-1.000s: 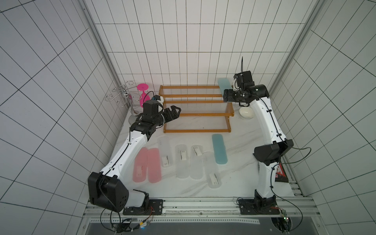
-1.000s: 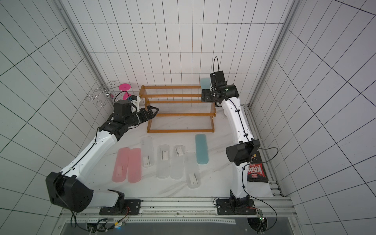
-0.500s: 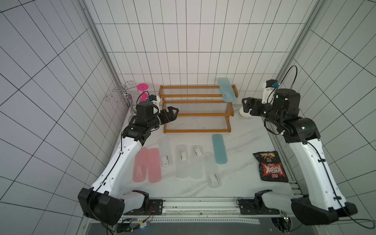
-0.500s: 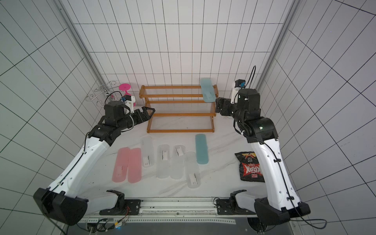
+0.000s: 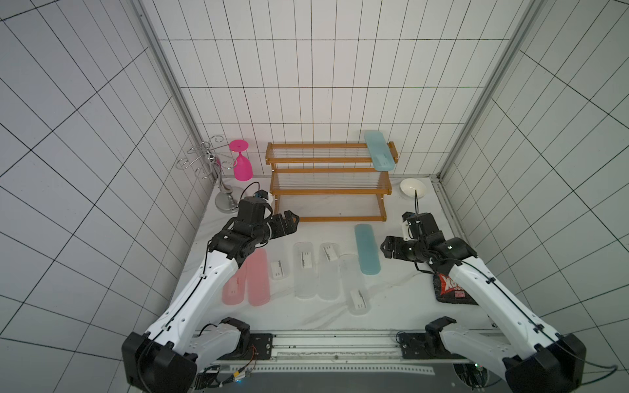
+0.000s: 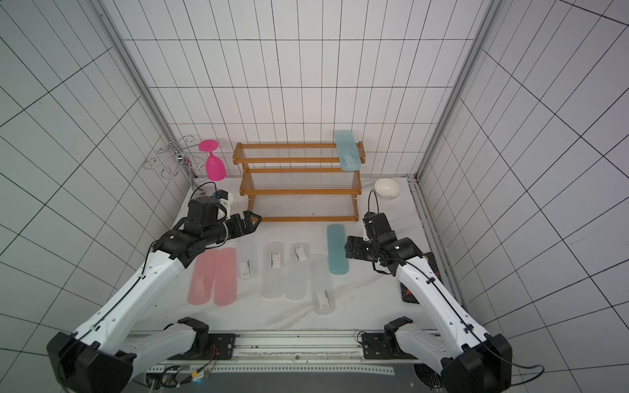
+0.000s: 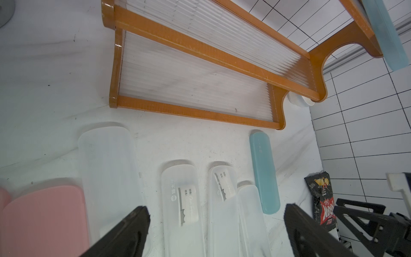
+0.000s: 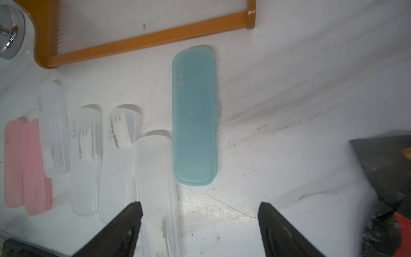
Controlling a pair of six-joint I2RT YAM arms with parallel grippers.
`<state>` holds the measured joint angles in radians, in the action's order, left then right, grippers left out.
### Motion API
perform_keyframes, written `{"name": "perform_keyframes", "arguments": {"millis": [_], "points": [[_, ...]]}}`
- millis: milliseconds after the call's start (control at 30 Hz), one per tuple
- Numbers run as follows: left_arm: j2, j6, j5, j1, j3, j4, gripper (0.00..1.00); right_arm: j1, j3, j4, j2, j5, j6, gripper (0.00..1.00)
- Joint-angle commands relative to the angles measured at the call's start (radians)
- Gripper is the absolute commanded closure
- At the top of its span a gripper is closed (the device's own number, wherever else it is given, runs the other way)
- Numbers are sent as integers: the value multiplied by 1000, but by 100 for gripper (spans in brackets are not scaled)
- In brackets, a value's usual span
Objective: Place the pencil cases on the shelf according to color
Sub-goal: Place the pencil case on the shelf, then pick up the pencil case from the center of the board.
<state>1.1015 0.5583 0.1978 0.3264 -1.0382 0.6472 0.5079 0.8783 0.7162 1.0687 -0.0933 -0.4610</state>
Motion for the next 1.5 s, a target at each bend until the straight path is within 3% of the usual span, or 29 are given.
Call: {"name": "perform_keyframes", "arguments": {"millis": [0, 200, 467, 900, 1067, 1300, 1467], "points": [[0, 29, -20, 0, 14, -41, 1, 49, -71, -130, 49, -18, -68, 14], [10, 94, 10, 0, 28, -93, 2, 96, -115, -248, 196, 4, -88, 14], [-3, 88, 0, 2, 15, -83, 2, 113, -105, -380, 367, 5, -92, 13], [22, 87, -1, 8, 8, -81, 2, 135, -29, -304, 543, 155, -34, 13], [27, 86, -6, 18, 4, -81, 2, 129, -58, -238, 488, 242, -36, 13], [25, 88, -18, 26, 6, -81, 2, 126, -131, -217, 339, 179, -21, 10], [20, 81, -29, 28, 12, -83, 2, 113, -170, -221, 267, 145, 1, 2]]}}
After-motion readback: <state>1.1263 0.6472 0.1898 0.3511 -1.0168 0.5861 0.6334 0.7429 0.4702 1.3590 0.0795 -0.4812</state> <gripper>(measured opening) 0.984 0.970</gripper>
